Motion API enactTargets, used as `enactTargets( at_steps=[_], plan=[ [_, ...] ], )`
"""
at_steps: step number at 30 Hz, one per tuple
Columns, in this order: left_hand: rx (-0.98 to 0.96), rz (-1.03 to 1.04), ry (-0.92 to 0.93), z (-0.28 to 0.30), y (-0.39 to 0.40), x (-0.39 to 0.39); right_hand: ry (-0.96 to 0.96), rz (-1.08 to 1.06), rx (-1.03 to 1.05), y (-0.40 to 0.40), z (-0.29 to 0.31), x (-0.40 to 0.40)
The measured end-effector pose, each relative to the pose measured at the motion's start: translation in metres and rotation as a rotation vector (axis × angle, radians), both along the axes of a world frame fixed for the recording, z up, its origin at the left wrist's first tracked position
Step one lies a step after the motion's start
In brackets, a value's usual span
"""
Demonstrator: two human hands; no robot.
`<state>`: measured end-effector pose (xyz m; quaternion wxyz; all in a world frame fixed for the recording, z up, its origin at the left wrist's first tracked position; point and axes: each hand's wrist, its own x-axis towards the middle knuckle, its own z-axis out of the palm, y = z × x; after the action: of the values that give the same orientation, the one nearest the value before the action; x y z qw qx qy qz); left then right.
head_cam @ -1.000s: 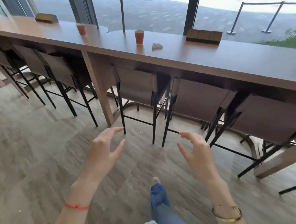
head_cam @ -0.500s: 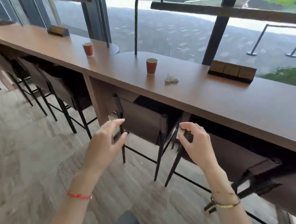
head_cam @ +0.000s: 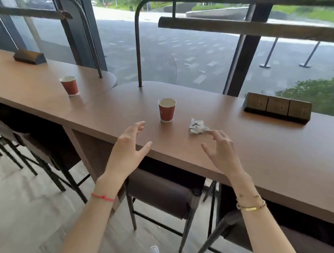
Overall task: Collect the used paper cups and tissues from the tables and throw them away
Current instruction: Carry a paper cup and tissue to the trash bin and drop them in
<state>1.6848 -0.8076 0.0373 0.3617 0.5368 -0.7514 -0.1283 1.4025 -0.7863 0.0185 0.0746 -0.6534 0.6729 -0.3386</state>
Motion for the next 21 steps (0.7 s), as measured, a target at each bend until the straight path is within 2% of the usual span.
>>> enactTargets(
  at_steps=[6,9,15,21],
  plan=[
    [0.078,-0.055,-0.007,-0.013,-0.116,-0.018,-0.037,-0.06,0.137,-0.089,-0.006,-0.002],
    [0.138,-0.092,-0.004,-0.02,-0.156,-0.03,0.015,-0.075,0.227,-0.116,-0.014,-0.003],
    [0.215,-0.145,0.054,-0.035,-0.197,-0.051,0.087,-0.071,0.312,-0.145,-0.028,-0.001],
    [0.268,-0.088,0.116,-0.047,-0.213,-0.069,0.031,-0.042,0.222,-0.148,-0.035,-0.002]
  ],
)
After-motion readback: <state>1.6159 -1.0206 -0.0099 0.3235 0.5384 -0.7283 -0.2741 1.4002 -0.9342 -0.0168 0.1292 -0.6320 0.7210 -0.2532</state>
